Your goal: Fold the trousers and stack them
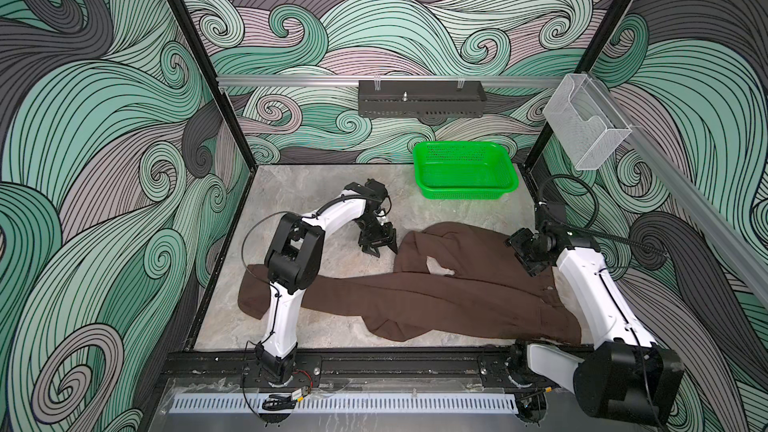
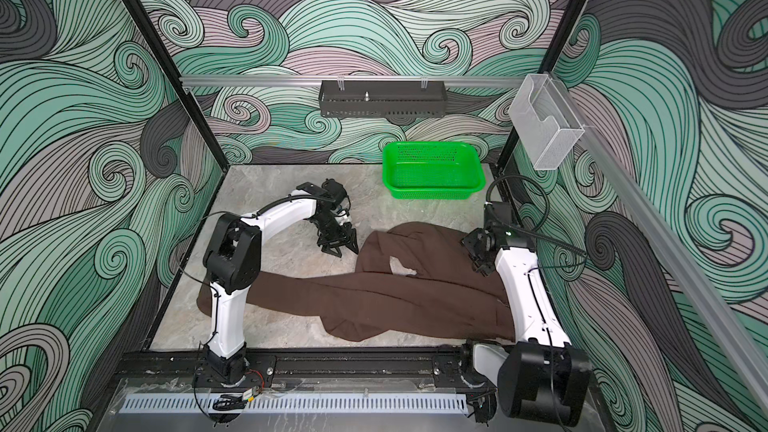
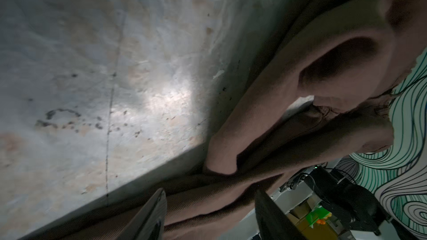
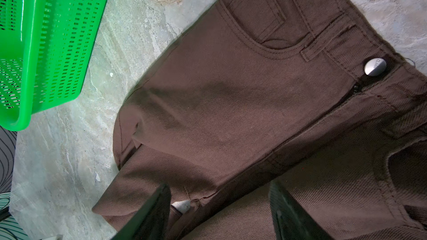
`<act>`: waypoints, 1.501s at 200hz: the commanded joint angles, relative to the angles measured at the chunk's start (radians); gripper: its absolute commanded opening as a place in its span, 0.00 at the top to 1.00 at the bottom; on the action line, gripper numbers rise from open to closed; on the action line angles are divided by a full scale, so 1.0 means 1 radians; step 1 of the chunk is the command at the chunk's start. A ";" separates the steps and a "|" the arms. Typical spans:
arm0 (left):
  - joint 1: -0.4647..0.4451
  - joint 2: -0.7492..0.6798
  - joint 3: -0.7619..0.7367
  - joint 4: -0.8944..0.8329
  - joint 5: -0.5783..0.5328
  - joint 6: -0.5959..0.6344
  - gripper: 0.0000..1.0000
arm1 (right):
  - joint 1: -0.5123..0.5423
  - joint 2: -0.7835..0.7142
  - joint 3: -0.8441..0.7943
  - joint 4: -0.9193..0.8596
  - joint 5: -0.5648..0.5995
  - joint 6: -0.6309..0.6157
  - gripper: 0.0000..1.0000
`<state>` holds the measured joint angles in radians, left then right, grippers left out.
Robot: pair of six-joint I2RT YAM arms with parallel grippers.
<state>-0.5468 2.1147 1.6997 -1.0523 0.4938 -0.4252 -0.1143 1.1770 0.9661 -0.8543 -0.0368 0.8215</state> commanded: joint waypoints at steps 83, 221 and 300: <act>-0.094 0.178 0.180 -0.020 -0.059 0.099 0.75 | -0.021 0.003 -0.042 0.037 -0.041 -0.038 0.35; -0.085 -0.315 0.271 0.145 -0.904 0.516 1.00 | -0.023 -0.025 -0.101 0.064 -0.091 -0.075 0.38; -0.114 -0.401 0.070 0.298 -1.057 0.598 1.00 | 0.176 0.042 -0.104 0.067 -0.102 -0.092 0.30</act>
<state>-0.6567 1.7195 1.7477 -0.7898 -0.4889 0.1524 -0.0414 1.1973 0.8410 -0.7773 -0.1459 0.7437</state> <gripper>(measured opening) 0.049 0.676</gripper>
